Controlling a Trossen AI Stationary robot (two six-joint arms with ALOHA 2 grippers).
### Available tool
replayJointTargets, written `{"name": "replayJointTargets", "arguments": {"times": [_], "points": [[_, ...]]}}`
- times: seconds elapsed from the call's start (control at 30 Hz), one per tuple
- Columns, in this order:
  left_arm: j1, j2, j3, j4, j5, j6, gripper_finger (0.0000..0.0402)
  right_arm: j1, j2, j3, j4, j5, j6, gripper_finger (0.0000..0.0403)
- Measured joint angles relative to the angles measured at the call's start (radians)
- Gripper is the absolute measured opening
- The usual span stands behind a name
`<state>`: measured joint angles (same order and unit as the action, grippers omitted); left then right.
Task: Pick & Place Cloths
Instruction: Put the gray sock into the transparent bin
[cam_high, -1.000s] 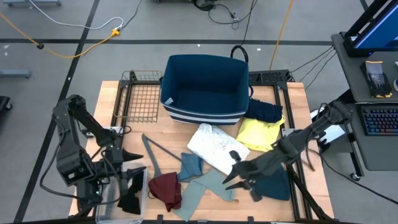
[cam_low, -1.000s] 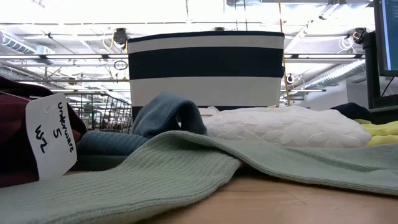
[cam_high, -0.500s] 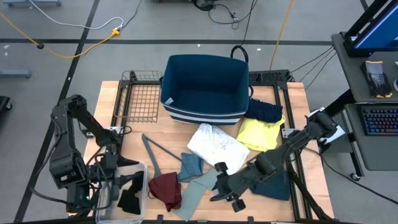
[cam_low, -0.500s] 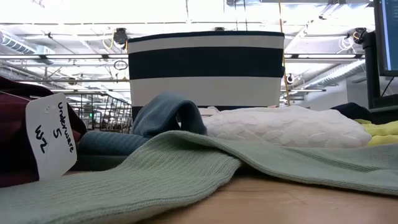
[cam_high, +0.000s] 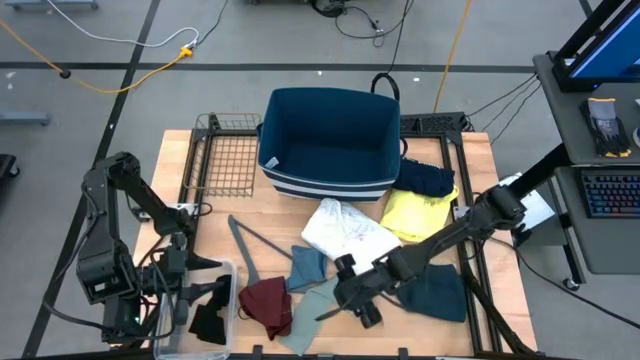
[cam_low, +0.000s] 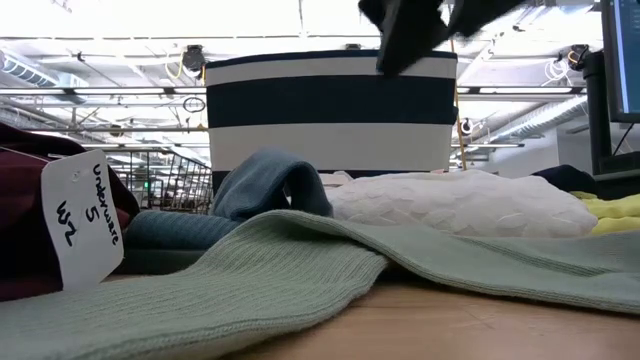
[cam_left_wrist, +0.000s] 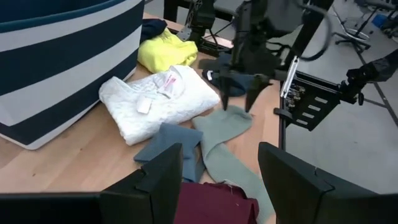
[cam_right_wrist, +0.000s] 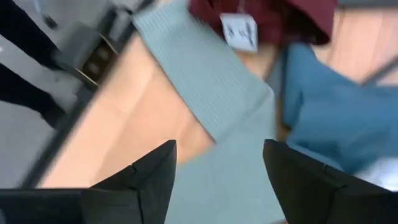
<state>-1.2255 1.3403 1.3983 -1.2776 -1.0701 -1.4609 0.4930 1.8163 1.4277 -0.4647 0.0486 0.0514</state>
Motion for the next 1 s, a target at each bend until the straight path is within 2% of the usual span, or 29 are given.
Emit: {"name": "replayJointTargets", "arguments": {"times": [0.37, 0.83, 1.0], "points": [[0.001, 0.000, 0.000, -0.001, 0.007, 0.000, 0.0214, -0.049, 0.016, 0.000, -0.087, 0.001, -0.063, 0.0243], [0.001, 0.000, 0.000, -0.004, 0.007, -0.001, 0.0214, -0.067, 0.017, 0.000, -0.086, 0.001, -0.072, 0.0243], [0.001, 0.000, 0.000, -0.004, 0.007, -0.001, 0.0214, -0.067, 0.078, -0.001, -0.090, -0.001, -0.074, 0.0243]]}}
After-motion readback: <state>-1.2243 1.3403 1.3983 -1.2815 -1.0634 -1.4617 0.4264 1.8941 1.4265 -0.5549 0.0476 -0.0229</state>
